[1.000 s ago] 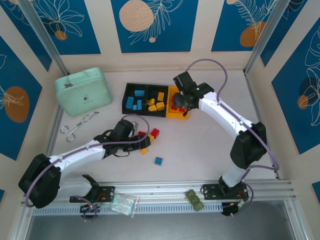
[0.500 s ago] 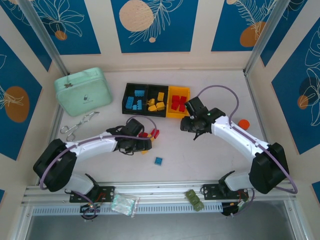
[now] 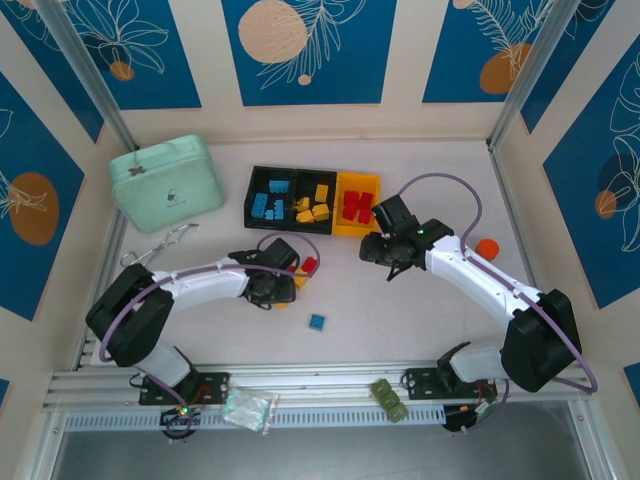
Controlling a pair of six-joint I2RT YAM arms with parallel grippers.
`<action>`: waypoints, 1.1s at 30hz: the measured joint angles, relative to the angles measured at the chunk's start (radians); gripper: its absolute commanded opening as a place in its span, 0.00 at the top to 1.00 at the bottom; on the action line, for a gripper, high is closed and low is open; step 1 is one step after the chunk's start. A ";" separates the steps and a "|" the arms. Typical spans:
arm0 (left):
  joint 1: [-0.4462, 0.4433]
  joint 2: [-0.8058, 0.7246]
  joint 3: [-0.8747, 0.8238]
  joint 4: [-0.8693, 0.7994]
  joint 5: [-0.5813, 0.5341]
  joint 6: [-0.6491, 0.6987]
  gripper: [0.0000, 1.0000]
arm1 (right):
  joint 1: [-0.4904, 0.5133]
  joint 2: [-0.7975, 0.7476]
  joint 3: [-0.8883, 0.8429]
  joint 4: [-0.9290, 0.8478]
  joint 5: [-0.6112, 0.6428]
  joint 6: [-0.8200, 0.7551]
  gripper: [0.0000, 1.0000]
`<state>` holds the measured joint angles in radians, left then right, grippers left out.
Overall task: Sort the legos into containers by color
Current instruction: Pick up the lego from the middle-left of the table, then place the lego in the container.
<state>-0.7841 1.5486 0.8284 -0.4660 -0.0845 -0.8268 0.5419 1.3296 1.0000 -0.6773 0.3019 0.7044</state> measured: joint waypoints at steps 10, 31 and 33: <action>0.000 -0.137 -0.040 -0.046 -0.022 0.026 0.69 | 0.000 -0.008 -0.013 0.068 -0.142 -0.014 0.48; 0.035 -0.124 0.212 -0.123 -0.020 0.180 0.72 | 0.050 -0.178 -0.178 0.217 -0.501 -0.036 0.48; 0.045 -0.081 0.277 -0.129 -0.015 0.207 0.72 | 0.050 -0.178 -0.178 0.223 -0.500 -0.030 0.48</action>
<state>-0.7391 1.4677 1.1049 -0.5949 -0.0998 -0.6197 0.5922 1.1519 0.8223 -0.4545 -0.1986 0.6743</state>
